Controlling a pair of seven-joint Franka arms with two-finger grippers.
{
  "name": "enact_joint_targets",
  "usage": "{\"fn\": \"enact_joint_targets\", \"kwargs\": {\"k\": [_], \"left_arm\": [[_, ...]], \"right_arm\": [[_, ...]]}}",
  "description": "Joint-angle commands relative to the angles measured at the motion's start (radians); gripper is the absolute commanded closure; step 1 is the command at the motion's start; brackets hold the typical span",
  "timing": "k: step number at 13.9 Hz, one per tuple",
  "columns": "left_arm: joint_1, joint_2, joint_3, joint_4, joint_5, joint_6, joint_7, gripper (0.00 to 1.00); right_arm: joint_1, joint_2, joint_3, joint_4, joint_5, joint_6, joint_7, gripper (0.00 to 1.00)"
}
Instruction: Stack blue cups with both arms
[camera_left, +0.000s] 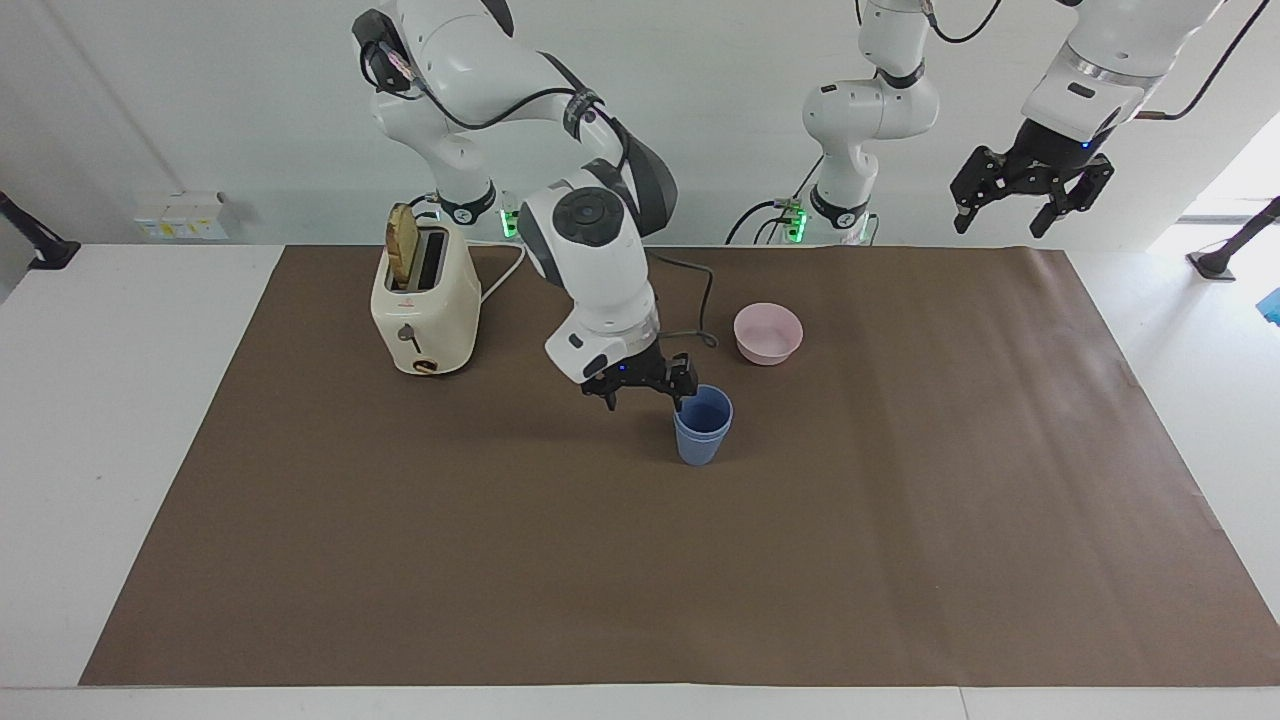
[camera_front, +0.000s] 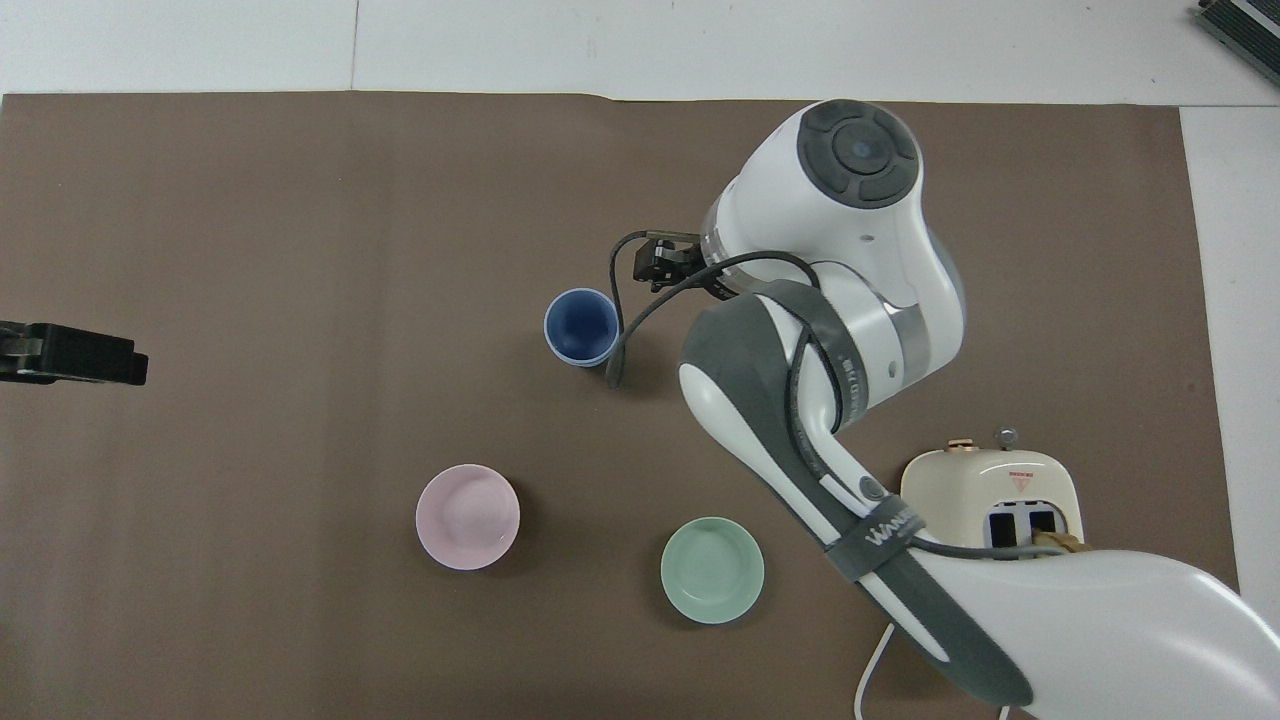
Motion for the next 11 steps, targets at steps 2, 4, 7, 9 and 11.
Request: {"fn": "enact_joint_targets", "kwargs": {"k": [2,4,7,9,11], "left_arm": [[0.014,-0.009,-0.006,0.007,-0.009,-0.023,0.002,0.00],[0.014,-0.009,-0.006,0.008,-0.009,-0.023,0.002,0.00],[0.014,-0.009,-0.006,0.008,-0.009,-0.025,0.002,0.00],[0.014,-0.009,-0.006,0.008,-0.009,-0.023,0.002,0.00],[0.014,-0.009,-0.006,0.007,-0.009,-0.023,0.002,0.00]], "right_arm": [[-0.072,-0.075,0.007,0.005,-0.009,-0.107,-0.103,0.00],[-0.108,-0.086,0.003,0.010,-0.010,-0.118,-0.126,0.00],[-0.183,-0.149,-0.006,0.010,-0.041,-0.147,-0.216,0.00],[-0.261,-0.189,-0.007,0.004,-0.041,-0.179,-0.296,0.00],[-0.266,-0.229,-0.071,0.003,-0.043,-0.210,-0.341,0.00]]}}
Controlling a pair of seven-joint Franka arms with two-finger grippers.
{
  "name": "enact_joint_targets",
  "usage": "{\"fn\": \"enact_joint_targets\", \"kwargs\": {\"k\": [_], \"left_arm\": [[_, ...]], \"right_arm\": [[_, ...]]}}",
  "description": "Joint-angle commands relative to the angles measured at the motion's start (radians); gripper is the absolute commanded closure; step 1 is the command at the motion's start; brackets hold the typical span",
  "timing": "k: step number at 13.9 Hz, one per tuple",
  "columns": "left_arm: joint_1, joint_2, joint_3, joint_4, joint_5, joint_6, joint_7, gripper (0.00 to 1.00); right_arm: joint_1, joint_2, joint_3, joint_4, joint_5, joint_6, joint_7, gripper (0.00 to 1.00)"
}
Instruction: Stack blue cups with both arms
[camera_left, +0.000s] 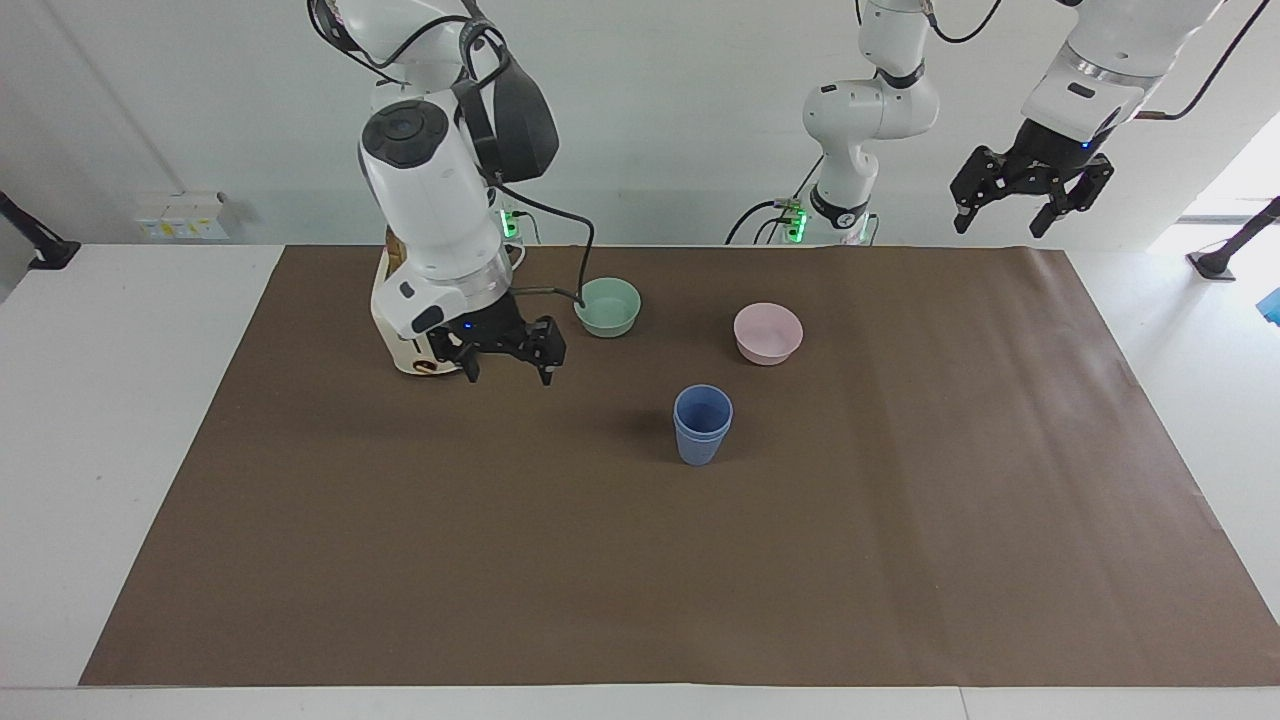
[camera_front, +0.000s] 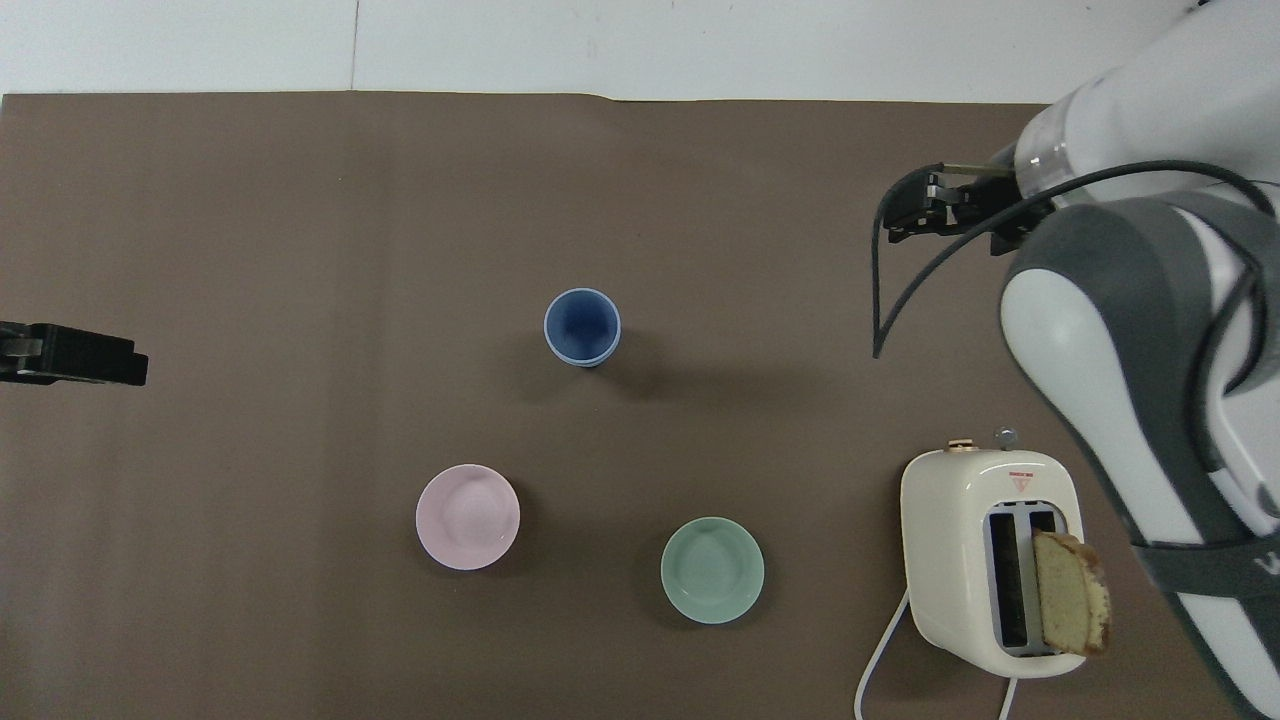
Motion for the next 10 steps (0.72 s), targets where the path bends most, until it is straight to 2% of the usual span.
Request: {"fn": "enact_joint_targets", "kwargs": {"k": [1,6,10], "left_arm": [[0.014,-0.009,-0.006,0.008,-0.009,-0.024,0.002,0.00],[0.014,-0.009,-0.006,0.008,-0.009,-0.022,0.002,0.00],[0.014,-0.009,-0.006,0.008,-0.009,-0.022,0.002,0.00]], "right_arm": [[-0.007,-0.061,-0.076,-0.016,-0.007,-0.048,-0.053,0.00],[-0.019,-0.113,-0.202,0.012,-0.008,-0.147,-0.256,0.00],[-0.028,-0.142,-0.207,0.020,-0.033,-0.203,-0.290,0.00]]}}
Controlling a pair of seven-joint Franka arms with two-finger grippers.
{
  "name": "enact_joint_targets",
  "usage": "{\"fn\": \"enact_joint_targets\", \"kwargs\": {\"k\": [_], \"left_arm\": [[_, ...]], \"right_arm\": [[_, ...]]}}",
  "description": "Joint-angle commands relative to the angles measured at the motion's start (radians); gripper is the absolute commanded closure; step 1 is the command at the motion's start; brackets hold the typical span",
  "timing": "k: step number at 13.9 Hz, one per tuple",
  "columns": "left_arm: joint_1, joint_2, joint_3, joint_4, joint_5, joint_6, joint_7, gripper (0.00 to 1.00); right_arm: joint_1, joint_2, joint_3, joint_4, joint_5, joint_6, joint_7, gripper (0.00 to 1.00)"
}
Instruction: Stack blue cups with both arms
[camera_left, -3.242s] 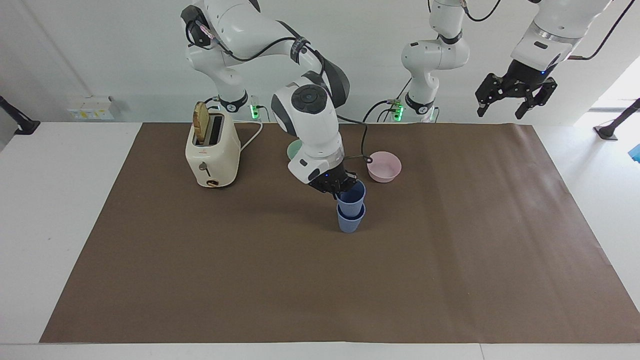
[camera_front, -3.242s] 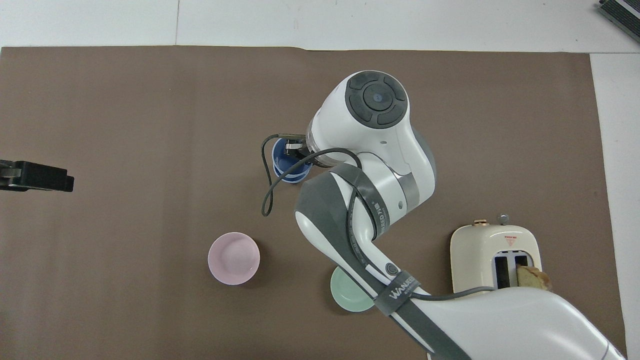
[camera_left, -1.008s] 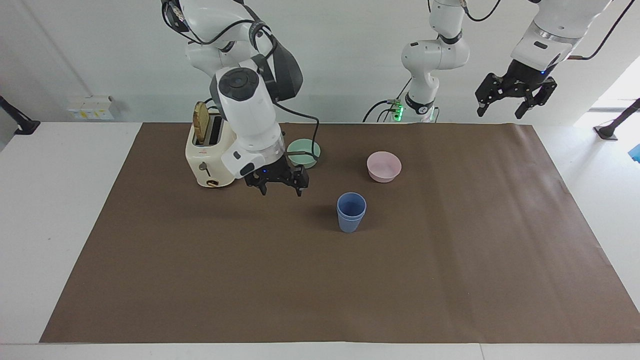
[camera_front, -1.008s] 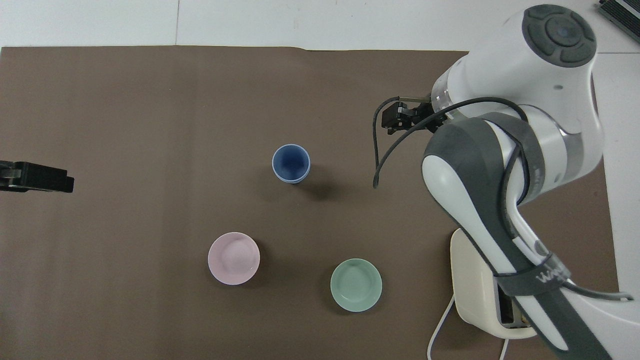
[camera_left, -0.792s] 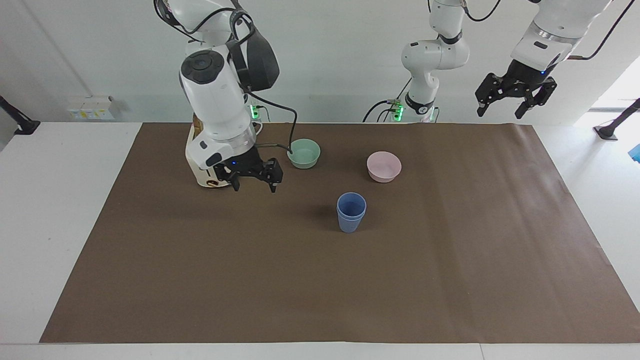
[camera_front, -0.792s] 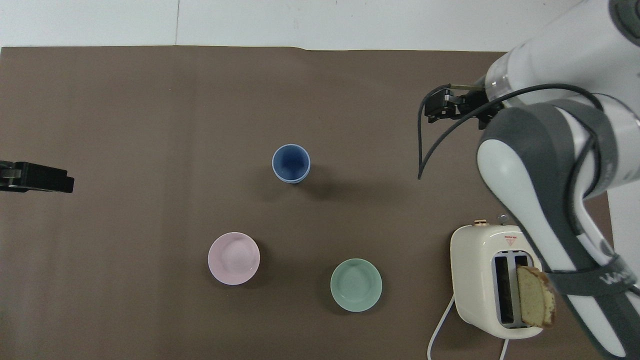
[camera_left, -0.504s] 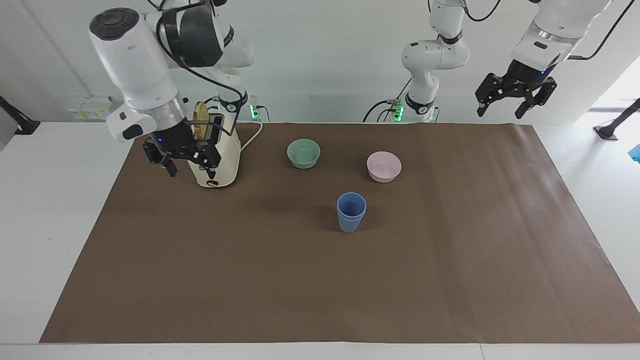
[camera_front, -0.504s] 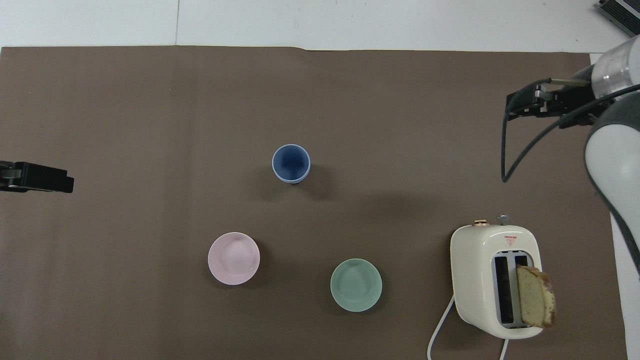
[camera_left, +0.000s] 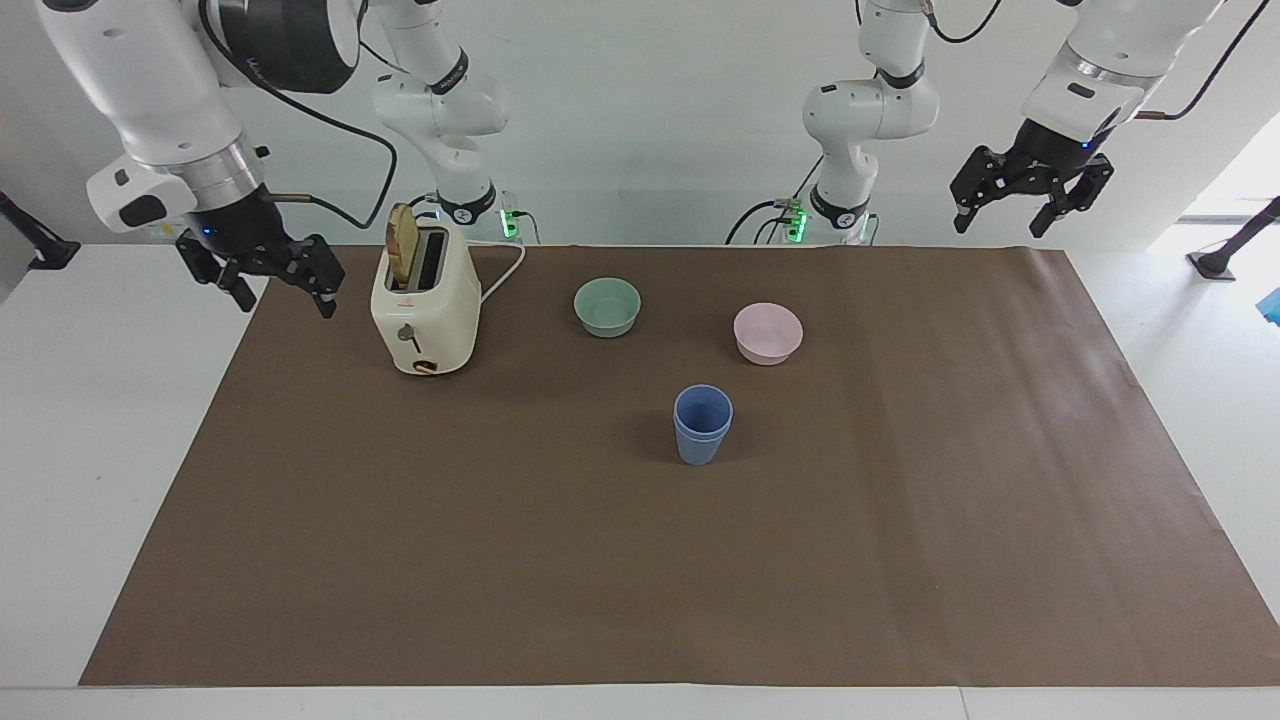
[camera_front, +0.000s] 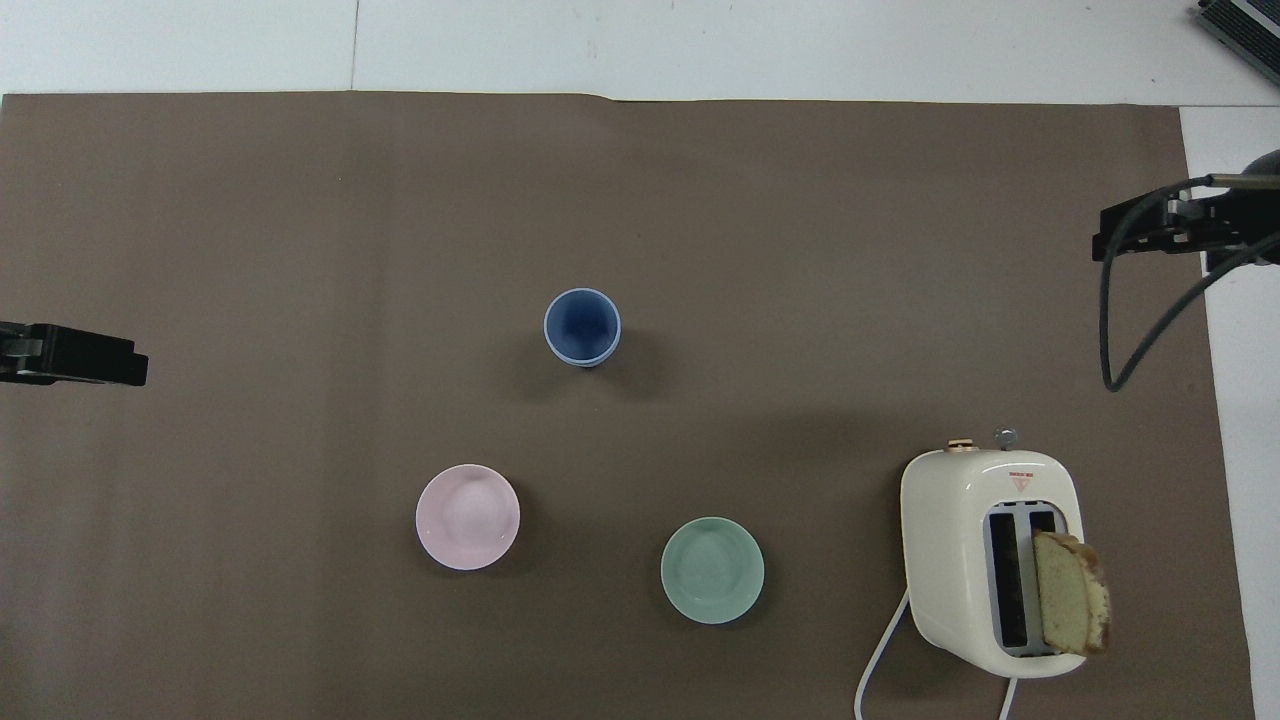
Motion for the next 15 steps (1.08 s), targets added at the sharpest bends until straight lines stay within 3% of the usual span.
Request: {"fn": "enact_joint_targets", "kwargs": {"k": [1,15], "left_arm": [[0.014,-0.009,-0.006,0.008,-0.009,-0.021,0.002,0.00],[0.014,-0.009,-0.006,0.008,-0.009,-0.021,0.002,0.00]], "right_arm": [[-0.007,-0.029,0.014,0.009,-0.019,-0.042,-0.022,0.00],[-0.006,-0.047,0.011,0.001,0.002,-0.029,-0.022,0.00]]}}
